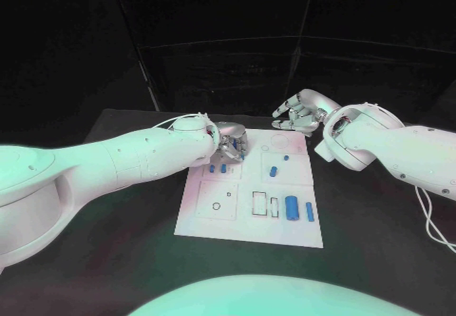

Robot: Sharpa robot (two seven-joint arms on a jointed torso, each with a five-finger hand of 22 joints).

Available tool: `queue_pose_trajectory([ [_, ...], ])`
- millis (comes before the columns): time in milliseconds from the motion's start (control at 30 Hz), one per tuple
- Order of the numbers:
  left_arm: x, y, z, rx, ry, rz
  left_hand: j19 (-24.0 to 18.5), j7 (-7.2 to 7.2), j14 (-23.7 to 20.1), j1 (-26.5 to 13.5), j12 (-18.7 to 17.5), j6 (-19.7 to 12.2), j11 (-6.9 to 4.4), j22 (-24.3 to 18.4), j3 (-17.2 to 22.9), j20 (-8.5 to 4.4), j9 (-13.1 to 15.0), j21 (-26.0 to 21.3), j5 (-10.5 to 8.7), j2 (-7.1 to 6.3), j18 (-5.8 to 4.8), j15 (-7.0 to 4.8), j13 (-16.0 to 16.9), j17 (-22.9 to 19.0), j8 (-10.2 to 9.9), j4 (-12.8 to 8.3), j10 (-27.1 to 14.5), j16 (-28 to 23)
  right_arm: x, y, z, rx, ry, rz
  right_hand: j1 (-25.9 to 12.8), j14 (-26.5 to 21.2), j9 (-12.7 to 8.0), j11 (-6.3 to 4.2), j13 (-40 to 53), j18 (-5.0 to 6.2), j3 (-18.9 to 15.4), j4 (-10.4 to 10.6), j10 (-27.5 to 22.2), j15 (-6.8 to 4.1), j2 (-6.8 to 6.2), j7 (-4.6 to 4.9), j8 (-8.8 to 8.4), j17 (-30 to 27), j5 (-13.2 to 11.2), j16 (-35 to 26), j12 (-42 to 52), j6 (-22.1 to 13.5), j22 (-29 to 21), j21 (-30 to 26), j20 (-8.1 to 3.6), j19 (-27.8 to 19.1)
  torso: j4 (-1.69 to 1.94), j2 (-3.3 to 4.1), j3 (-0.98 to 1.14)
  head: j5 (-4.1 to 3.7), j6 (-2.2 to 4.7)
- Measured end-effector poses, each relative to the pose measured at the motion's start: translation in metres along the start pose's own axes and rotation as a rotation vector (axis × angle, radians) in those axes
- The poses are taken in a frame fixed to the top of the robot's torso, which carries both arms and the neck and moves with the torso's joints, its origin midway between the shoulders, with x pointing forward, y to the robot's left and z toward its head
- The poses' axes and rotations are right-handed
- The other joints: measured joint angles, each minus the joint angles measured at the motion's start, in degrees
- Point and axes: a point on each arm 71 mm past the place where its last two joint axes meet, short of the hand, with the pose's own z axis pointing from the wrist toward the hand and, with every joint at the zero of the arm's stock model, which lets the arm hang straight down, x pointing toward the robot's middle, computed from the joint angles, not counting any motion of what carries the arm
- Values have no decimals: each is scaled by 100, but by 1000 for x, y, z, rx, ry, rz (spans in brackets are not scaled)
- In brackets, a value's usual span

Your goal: Assemble the parts on the task board

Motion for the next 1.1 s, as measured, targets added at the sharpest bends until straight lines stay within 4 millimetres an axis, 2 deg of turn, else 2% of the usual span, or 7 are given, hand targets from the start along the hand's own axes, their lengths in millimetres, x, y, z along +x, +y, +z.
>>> queue_pose_trajectory([
  [100, 0, 0, 0, -3, 0, 2, 0, -26, 0, 0, -4, 130, -29, 17, 95, 0, 10, 0, 0, 0, 0, 0, 16, 0, -4, -16, 131, 24, 0, 0, 0, 0, 0, 0, 0, 0, 0, 0, 0, 0, 0, 0, 0, 0, 0, 0, 0, 0, 0, 0, 0, 0, 0, 0, 0, 0, 1, 1, -2, -1, -3],
  [300, 1, 1, 0, -8, -6, 11, 0, -68, -9, 88, 4, 310, -96, 84, 227, 0, 18, 49, -1, 88, 0, -35, 48, -13, -5, -89, 307, 27, 0, 0, 0, 0, 0, 0, 0, 0, 0, 0, 0, 0, 0, 0, 0, 0, 0, 0, 0, 0, 0, 0, 0, 0, 0, 0, 0, 0, 3, 3, -3, -8, -5],
  [567, 2, 0, 0, -4, -20, 20, 43, -94, -15, 138, -28, 447, -112, 149, 384, -42, 17, 115, -7, 137, 0, -55, 49, -45, -28, -198, 475, 49, 0, 0, 0, 0, 1, -1, 0, 0, 0, 0, 11, 0, 0, 0, 0, 0, 0, 0, 0, 0, 0, 0, 0, 0, 0, 0, 0, 0, 3, 3, -5, -1, -9],
  [967, 5, 7, -11, 12, -49, 11, 43, -77, -22, 143, -88, 515, -133, 158, 400, -43, 23, 115, -7, 141, 0, -63, 50, -72, -18, -182, 537, 48, 0, 0, 0, 1, 1, -1, 0, 0, 0, 0, 10, 0, -1, 0, 0, 0, 0, 0, 0, -1, 0, 0, 0, 0, 0, 0, 0, 0, 1, 3, -4, -4, 15],
  [1100, 0, 12, -17, 8, -65, -15, 43, -57, -22, 74, -98, 564, -123, 158, 400, -43, 23, 115, -7, 95, 0, -63, 49, -100, -18, -182, 566, 49, 0, -1, 0, 2, 0, -1, 0, 0, 0, 0, 10, 0, -1, 0, 0, 0, 0, 0, 0, -1, 0, 0, 0, 0, 0, 0, 0, 0, 1, 3, -3, -7, 31],
])
